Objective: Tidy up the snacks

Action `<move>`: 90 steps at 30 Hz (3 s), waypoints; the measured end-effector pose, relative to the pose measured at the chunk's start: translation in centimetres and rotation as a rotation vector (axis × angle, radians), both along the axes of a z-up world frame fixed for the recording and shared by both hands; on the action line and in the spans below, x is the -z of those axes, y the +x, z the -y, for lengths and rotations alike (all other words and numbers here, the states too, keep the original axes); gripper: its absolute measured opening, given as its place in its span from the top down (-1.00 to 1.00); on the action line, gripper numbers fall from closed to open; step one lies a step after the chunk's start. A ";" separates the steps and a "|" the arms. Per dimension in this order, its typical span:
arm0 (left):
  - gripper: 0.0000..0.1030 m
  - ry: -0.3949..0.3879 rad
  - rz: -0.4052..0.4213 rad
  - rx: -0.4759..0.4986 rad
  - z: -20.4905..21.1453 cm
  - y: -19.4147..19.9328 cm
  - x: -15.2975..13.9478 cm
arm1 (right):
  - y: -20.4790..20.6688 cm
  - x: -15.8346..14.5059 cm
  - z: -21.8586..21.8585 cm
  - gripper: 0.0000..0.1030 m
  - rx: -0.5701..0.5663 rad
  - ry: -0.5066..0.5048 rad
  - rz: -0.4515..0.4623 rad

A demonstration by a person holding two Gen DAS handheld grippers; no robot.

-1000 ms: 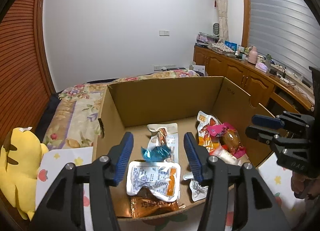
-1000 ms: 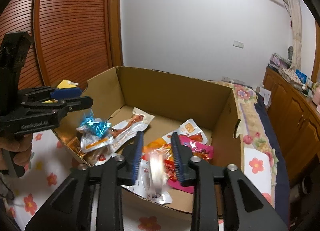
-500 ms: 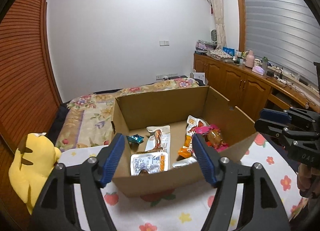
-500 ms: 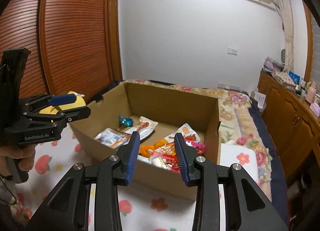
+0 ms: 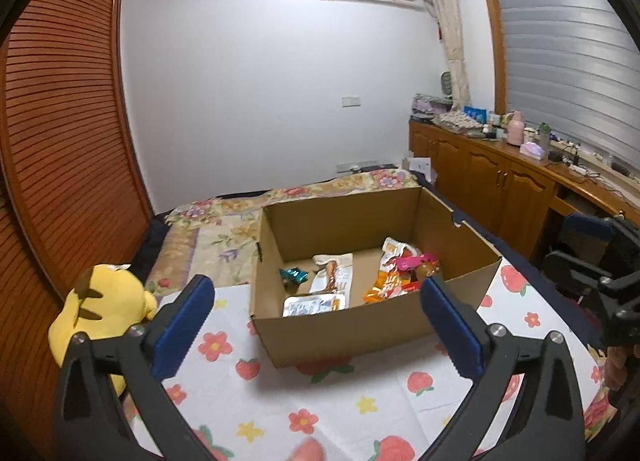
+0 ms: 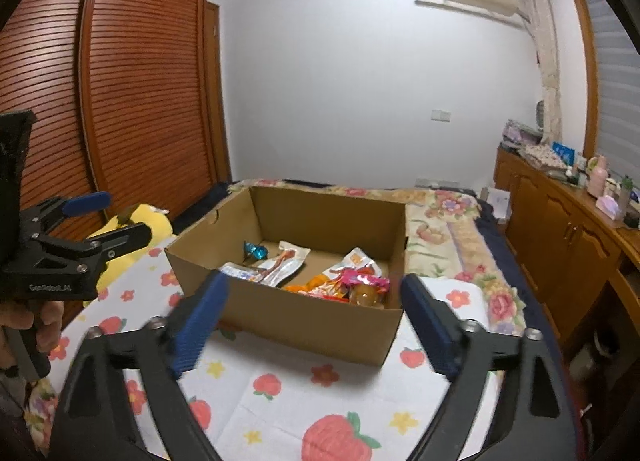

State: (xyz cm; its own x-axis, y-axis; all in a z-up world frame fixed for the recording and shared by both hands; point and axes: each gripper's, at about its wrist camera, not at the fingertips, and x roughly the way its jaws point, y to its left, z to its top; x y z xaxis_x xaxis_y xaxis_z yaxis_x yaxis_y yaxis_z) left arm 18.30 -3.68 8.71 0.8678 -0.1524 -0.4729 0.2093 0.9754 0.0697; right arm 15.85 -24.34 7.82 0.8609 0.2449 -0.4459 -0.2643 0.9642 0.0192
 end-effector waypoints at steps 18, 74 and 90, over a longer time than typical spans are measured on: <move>-1.00 -0.030 0.043 -0.044 -0.4 -5.5 -0.9 | -3.8 -2.2 -0.2 -1.00 0.090 -0.027 0.046; -1.00 -0.023 0.035 -0.150 -2.7 -14.5 5.6 | -12.6 2.9 0.6 -1.00 0.144 -0.012 0.063; -1.00 -0.029 0.038 -0.148 -2.5 -14.7 5.3 | -12.6 2.9 0.6 -1.00 0.145 -0.012 0.063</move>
